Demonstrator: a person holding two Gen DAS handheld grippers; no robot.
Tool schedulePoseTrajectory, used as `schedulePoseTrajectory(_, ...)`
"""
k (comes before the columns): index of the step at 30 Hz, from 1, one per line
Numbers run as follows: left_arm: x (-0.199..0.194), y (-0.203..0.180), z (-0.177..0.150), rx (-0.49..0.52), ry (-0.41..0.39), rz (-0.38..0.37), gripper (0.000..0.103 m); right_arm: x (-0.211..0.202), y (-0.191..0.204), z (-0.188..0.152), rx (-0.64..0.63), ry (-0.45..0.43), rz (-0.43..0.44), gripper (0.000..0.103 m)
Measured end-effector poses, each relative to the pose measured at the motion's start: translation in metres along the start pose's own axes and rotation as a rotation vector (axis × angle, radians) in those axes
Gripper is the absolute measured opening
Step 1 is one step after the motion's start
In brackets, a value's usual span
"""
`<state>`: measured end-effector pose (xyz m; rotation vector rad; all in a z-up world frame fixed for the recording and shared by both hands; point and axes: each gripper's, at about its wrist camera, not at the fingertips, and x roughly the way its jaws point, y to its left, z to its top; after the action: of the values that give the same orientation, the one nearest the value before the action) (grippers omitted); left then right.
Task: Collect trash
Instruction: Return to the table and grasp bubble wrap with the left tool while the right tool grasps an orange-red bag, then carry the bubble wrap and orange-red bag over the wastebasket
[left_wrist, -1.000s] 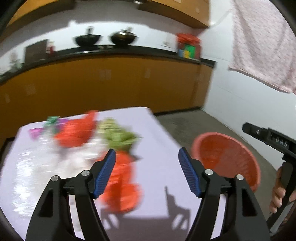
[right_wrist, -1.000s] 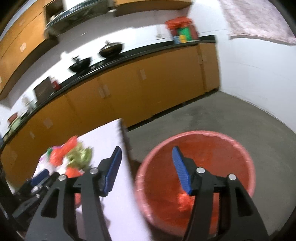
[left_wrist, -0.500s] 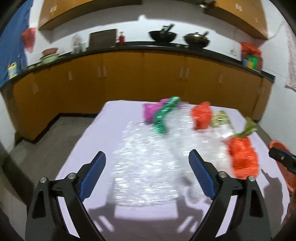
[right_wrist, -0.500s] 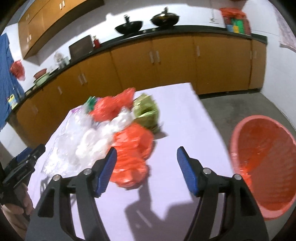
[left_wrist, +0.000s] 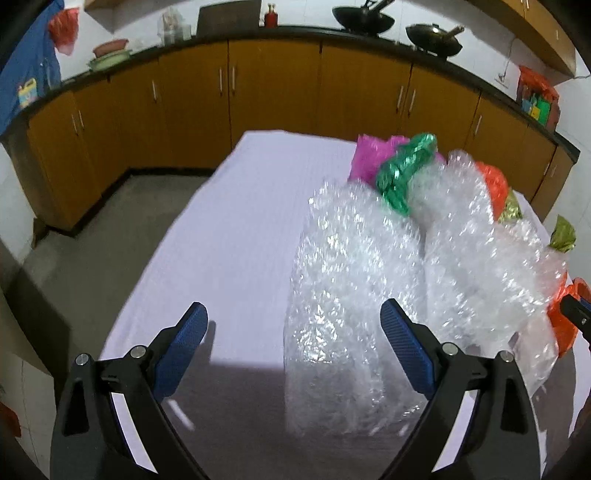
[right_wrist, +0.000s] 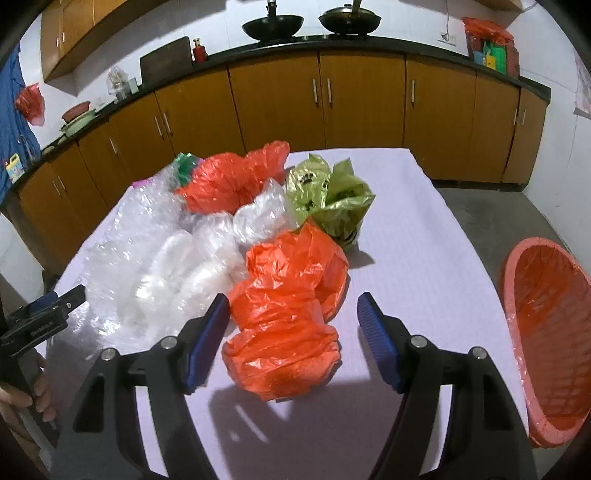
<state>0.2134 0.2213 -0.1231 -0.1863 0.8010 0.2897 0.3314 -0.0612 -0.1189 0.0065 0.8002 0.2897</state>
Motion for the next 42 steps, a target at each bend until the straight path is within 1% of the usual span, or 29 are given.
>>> schedulePoseTrajectory(2, 0.005, 0.0, -0.001, 0.0, 0.032, -0.02, 0.088, 0.003, -0.001, -0.002, 0.0, 0.011, -0.002, 0.063)
schedulePoseTrajectory(3, 0.006, 0.0, -0.001, -0.001, 0.041, -0.031, 0.083, 0.004, -0.001, -0.003, 0.0, 0.014, 0.001, 0.056)
schedulePoseTrajectory(4, 0.008, 0.0, -0.001, -0.005, 0.052, -0.044, 0.077, 0.005, 0.0, -0.003, -0.001, 0.02, 0.005, 0.051)
schedulePoseTrajectory(5, 0.01, 0.0, -0.001, -0.005, 0.062, -0.055, 0.074, 0.006, 0.001, -0.003, -0.003, 0.024, 0.012, 0.042)
schedulePoseTrajectory(8, 0.01, -0.002, -0.001, 0.006, 0.069, -0.082, 0.059, 0.005, 0.003, -0.003, -0.013, 0.023, 0.015, 0.036)
schedulePoseTrajectory(10, 0.01, -0.005, 0.0, 0.02, 0.068, -0.099, 0.036, 0.005, 0.004, -0.003, -0.013, 0.024, 0.022, 0.032)
schedulePoseTrajectory(11, 0.009, -0.005, -0.001, 0.022, 0.068, -0.112, 0.031, 0.004, 0.003, -0.004, -0.01, 0.023, 0.025, 0.031)
schedulePoseTrajectory(12, 0.007, -0.005, -0.002, 0.021, 0.065, -0.121, 0.022, 0.003, 0.003, -0.004, -0.006, 0.023, 0.029, 0.03)
schedulePoseTrajectory(13, 0.005, -0.005, -0.002, 0.021, 0.059, -0.126, 0.016, 0.001, 0.002, -0.004, 0.001, 0.023, 0.037, 0.029)
schedulePoseTrajectory(15, -0.005, -0.005, -0.002, 0.022, 0.044, -0.141, 0.011, -0.004, 0.0, -0.004, 0.007, 0.018, 0.048, 0.029)
schedulePoseTrajectory(21, -0.035, 0.001, 0.005, 0.026, -0.026, -0.141, 0.01, -0.03, -0.005, -0.004, 0.02, -0.026, 0.097, 0.027)
schedulePoseTrajectory(24, -0.056, 0.006, 0.007, 0.019, -0.077, -0.138, 0.01, -0.04, -0.008, -0.004, 0.034, -0.04, 0.127, 0.027)
schedulePoseTrajectory(30, -0.081, 0.014, 0.018, 0.002, -0.141, -0.142, 0.01, -0.06, -0.009, -0.005, 0.051, -0.063, 0.193, 0.027)
schedulePoseTrajectory(33, -0.097, 0.013, 0.022, -0.008, -0.179, -0.142, 0.01, -0.073, -0.009, -0.003, 0.051, -0.091, 0.219, 0.027)
schedulePoseTrajectory(37, -0.116, 0.007, 0.029, -0.002, -0.235, -0.16, 0.009, -0.088, -0.012, 0.0, 0.058, -0.131, 0.23, 0.027)
schedulePoseTrajectory(42, -0.133, -0.011, 0.035, 0.025, -0.283, -0.206, 0.009, -0.105, -0.022, 0.006, 0.062, -0.181, 0.201, 0.027)
